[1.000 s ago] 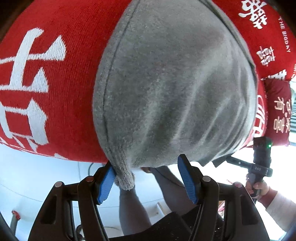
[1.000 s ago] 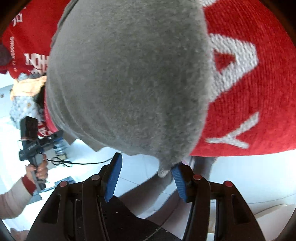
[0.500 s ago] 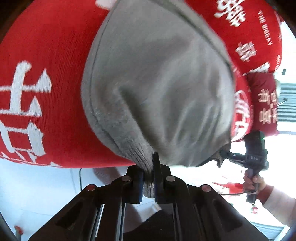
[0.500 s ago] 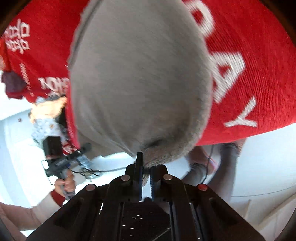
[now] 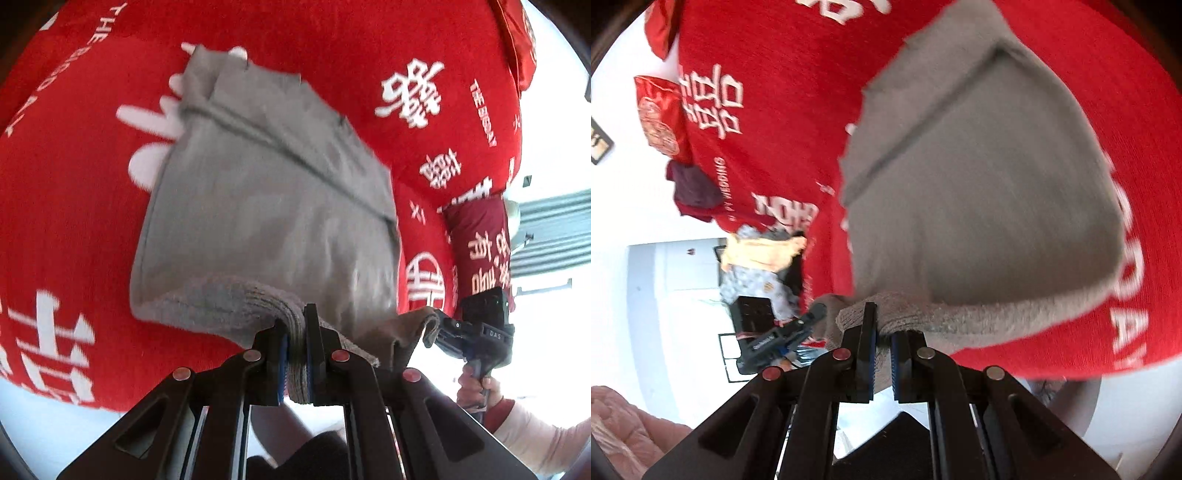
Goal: Fold small clothes
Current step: 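Lift the hem with both tools and fold it over toward the collar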
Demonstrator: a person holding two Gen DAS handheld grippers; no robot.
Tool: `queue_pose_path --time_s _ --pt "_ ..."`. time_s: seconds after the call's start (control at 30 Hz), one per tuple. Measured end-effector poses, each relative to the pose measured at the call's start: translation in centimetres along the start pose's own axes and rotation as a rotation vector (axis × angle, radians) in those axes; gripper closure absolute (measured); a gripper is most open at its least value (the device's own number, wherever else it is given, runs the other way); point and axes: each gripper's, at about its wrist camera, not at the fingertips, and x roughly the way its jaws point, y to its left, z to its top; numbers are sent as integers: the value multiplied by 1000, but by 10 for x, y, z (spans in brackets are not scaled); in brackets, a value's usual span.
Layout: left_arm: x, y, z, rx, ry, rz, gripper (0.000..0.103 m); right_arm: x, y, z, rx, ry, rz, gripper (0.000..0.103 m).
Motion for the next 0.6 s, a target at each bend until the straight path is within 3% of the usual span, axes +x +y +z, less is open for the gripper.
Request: queue_pose_path --time_s 0.2,0.6 --pt "-3 -14 50 -32 -71 -7 94 -8 33 59 -37 -27 47 96" --pt "26 -41 193 -47 -221 10 94 -9 67 236 -122 -57 70 96"
